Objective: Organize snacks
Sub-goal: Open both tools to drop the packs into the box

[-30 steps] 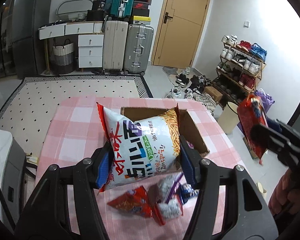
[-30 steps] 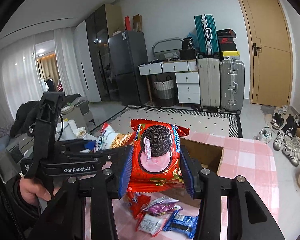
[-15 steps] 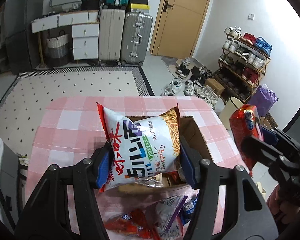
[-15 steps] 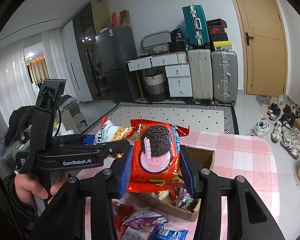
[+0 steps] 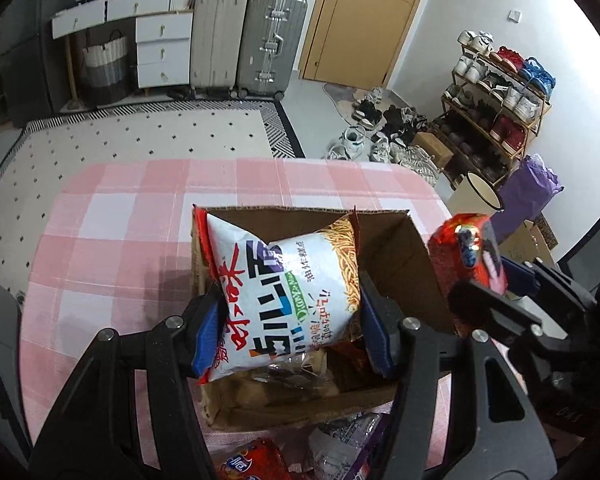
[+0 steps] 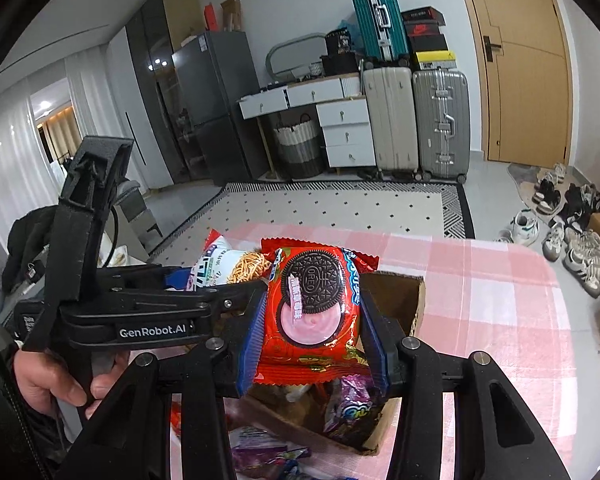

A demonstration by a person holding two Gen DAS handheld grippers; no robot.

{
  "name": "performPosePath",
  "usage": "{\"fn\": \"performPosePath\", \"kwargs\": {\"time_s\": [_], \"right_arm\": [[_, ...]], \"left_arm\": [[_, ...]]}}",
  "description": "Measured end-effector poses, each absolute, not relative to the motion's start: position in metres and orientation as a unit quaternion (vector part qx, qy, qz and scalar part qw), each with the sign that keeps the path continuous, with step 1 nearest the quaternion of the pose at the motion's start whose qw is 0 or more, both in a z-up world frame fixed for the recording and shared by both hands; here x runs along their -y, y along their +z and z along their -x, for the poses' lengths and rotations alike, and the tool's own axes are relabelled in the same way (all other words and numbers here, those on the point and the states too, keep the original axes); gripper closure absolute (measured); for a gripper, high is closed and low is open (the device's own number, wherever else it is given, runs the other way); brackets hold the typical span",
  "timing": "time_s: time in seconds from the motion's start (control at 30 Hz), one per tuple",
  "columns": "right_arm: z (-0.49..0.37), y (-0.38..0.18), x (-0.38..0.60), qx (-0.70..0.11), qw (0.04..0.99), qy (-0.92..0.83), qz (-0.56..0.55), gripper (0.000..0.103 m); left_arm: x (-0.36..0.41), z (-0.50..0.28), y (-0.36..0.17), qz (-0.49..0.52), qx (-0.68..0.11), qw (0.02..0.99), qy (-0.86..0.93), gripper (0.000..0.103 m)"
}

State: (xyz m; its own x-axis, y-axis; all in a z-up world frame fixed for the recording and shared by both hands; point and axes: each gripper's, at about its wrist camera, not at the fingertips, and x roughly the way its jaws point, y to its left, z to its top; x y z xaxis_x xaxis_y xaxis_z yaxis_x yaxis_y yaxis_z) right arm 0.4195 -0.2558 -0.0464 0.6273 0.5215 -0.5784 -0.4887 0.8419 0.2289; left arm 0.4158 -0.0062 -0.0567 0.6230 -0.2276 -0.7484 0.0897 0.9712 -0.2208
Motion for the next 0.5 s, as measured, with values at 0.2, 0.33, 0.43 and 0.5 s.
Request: {"fn": "performPosePath", "kwargs": {"time_s": [0.2,0.33,0.43,0.5], "right_arm": [[-0.437,-0.067,0.253,-0.338,0.901,0.272,-0.032,0.032],[-0.440,-0.066,0.263,-0.326,0.907,0.261,-0.046,0.029],[-0.437,-0.061,0.270,-0.320,0.909,0.261,-0.056,0.029],[-0.432,-0.057,0.276,-0.314,0.912,0.259,-0.056,0.023]], "left_arm": [[0.011,-0.440,-0.076,0.082,-0.446,0.886,-0.097,0.038],[0.008,-0.439,-0.079,0.085,-0.436,0.891,-0.089,0.019],[0.008,-0.438,-0.079,0.084,-0.435,0.892,-0.088,0.019],[0.002,-0.428,-0.078,0.082,-0.434,0.893,-0.085,0.019]]}}
